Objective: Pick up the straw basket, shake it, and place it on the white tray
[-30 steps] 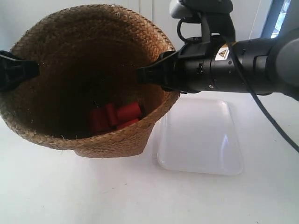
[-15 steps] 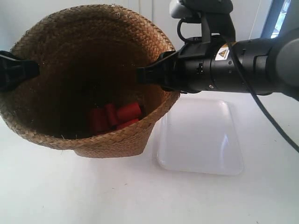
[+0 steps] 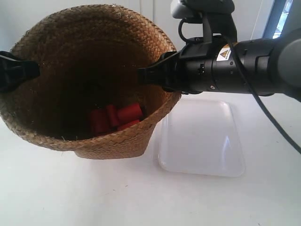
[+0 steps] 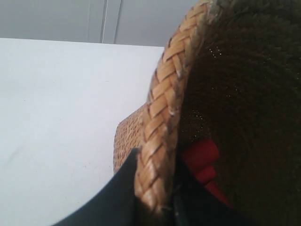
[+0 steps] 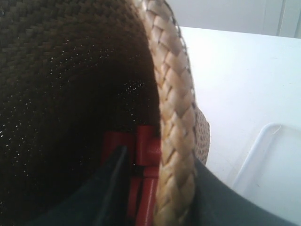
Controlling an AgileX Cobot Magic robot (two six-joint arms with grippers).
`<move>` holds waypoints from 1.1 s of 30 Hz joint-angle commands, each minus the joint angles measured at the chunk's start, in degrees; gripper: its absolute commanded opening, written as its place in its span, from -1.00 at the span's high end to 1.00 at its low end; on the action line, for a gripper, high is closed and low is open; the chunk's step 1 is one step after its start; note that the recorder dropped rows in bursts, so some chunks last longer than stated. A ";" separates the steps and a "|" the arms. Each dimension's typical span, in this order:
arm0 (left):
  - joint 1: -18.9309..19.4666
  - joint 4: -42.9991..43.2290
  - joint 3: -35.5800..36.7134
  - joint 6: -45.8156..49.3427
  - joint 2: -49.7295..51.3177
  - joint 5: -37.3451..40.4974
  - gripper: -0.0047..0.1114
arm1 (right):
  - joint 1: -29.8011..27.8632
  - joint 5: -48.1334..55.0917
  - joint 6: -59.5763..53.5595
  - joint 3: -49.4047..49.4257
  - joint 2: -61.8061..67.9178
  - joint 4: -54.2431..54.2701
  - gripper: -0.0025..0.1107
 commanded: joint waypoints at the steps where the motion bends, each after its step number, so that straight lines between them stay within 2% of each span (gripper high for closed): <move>1: 0.19 1.02 -0.43 1.22 -0.36 -1.55 0.92 | -0.48 -0.25 -0.25 -0.47 -0.22 -0.78 0.96; 16: 0.19 1.02 -0.43 1.22 -0.36 0.03 0.92 | -0.48 -5.17 -0.35 -0.47 -0.22 -0.78 0.96; 26: 0.19 1.02 -0.43 1.22 -0.22 -4.71 0.92 | -0.48 -6.89 0.21 -0.75 0.28 -0.78 0.96; 28: 0.19 1.02 -0.43 1.11 0.28 -4.97 0.92 | -0.48 -6.02 0.21 -0.86 1.27 -0.78 0.96; 33: 0.19 1.02 -1.44 1.27 2.59 -6.30 0.92 | -1.04 3.68 0.22 -4.60 4.18 -1.17 0.96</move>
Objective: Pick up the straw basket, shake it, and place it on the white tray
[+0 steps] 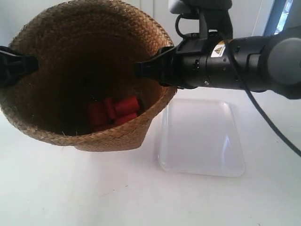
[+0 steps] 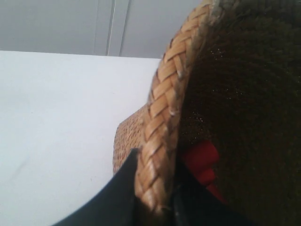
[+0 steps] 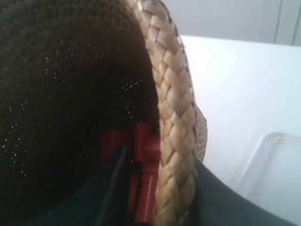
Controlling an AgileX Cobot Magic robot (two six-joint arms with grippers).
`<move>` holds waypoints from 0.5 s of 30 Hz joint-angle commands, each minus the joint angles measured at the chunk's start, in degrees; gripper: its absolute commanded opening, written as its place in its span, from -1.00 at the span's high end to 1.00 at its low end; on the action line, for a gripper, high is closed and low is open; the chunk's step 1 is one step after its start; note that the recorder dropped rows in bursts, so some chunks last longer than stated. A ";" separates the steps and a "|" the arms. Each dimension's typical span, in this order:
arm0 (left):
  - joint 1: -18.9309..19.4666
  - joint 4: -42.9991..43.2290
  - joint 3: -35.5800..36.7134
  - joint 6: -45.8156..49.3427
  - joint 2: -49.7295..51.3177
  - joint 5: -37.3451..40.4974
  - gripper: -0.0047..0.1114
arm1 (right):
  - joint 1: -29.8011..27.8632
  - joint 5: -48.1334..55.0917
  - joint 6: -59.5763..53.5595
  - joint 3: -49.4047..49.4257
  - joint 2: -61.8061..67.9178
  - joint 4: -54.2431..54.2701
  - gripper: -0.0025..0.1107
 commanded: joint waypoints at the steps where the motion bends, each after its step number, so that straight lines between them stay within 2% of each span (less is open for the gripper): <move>1: 0.19 0.91 -1.87 1.27 1.60 -0.94 0.92 | -0.77 6.46 -0.14 -4.33 1.87 -1.74 0.96; 4: 0.19 0.91 -1.90 1.97 2.02 1.91 0.92 | -0.77 10.05 0.14 -7.73 2.09 -6.20 0.96; 9: 0.19 0.91 -1.90 1.97 1.92 1.90 0.92 | -0.77 19.75 6.91 -11.38 3.90 -15.35 0.96; 15: 0.19 0.91 -1.90 2.13 1.92 0.65 0.92 | -0.77 18.45 6.90 -11.48 4.05 -15.62 0.96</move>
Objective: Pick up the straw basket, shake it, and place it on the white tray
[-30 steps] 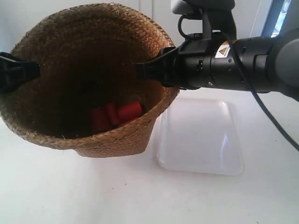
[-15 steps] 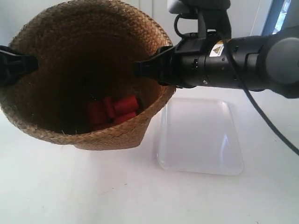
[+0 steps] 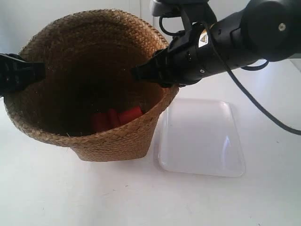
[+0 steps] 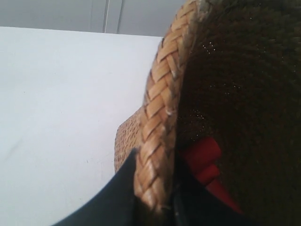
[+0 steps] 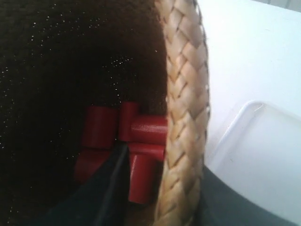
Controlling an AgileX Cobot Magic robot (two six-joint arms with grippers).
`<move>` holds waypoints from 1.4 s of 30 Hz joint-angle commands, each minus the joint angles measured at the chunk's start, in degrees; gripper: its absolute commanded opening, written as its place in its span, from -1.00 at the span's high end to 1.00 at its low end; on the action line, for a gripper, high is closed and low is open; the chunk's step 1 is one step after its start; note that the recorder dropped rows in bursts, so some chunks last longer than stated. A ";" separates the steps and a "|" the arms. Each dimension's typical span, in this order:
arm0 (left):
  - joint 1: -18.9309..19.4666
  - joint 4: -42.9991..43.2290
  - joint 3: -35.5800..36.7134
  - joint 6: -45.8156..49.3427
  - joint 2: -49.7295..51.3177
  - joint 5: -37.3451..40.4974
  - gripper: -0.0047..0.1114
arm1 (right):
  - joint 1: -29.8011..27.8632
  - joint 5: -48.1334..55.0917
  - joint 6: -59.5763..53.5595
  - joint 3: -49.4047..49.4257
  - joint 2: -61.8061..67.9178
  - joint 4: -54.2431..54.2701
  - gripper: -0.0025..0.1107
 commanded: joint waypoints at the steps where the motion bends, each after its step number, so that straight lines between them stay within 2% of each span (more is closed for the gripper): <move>1: 0.09 1.12 -0.76 2.51 -0.47 -3.00 0.92 | -0.39 -0.49 -0.41 -0.55 -0.09 -1.85 0.96; 15: 0.09 1.12 -1.34 2.66 -0.47 -4.54 0.92 | -0.39 -0.50 0.91 -0.28 4.61 -2.54 0.96; 26: 0.09 1.20 -1.24 4.22 -0.67 -2.37 0.92 | -0.39 0.13 0.65 -0.28 4.08 -2.54 0.96; 32: 0.09 1.20 -1.24 5.34 1.88 -5.52 0.92 | -0.39 -2.36 0.84 -0.28 6.16 -4.16 0.96; 42: 0.09 1.36 -1.24 5.28 1.02 1.72 0.92 | -0.39 1.17 1.24 -0.14 4.51 -3.51 0.96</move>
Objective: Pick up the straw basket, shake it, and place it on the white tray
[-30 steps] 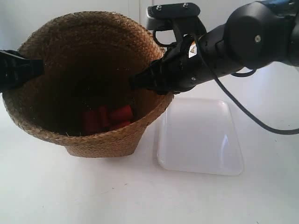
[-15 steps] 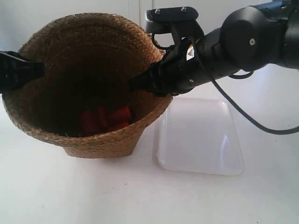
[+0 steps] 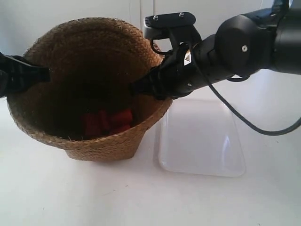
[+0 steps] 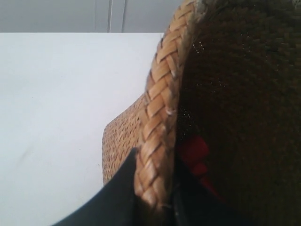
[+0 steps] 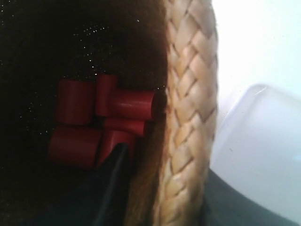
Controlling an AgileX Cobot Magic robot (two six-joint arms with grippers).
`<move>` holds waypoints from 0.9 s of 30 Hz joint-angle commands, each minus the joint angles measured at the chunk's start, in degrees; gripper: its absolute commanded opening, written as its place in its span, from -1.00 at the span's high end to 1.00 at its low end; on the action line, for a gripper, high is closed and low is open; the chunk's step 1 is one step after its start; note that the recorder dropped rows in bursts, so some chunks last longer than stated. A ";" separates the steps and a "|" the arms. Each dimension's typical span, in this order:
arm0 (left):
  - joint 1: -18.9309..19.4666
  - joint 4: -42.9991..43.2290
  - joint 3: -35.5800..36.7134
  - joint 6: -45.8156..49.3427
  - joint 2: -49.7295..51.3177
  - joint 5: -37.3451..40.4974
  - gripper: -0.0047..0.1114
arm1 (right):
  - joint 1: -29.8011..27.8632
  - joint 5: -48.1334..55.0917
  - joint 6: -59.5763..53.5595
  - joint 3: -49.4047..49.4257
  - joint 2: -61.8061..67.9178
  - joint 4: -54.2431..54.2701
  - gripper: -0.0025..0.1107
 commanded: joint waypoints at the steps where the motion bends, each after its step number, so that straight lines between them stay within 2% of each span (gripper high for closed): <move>1: 0.09 0.93 -0.56 1.90 -1.74 2.55 0.92 | -0.39 2.59 -1.00 0.03 -1.94 -1.09 0.96; 6: 0.09 0.93 -0.56 1.90 -1.73 -1.28 0.92 | -0.39 0.12 -1.00 0.26 -1.36 -1.41 0.96; 16: 0.09 0.93 -0.56 1.90 -1.73 2.28 0.92 | -0.39 -0.66 -1.00 0.38 0.10 -1.28 0.96; 22: 0.09 0.93 -0.56 3.36 -0.92 -1.67 0.92 | -0.39 -1.17 -1.00 0.38 0.26 -1.28 0.96; 27: 0.09 0.93 -0.56 2.32 -0.67 2.94 0.92 | -0.39 0.02 -0.90 0.38 0.58 -1.28 0.96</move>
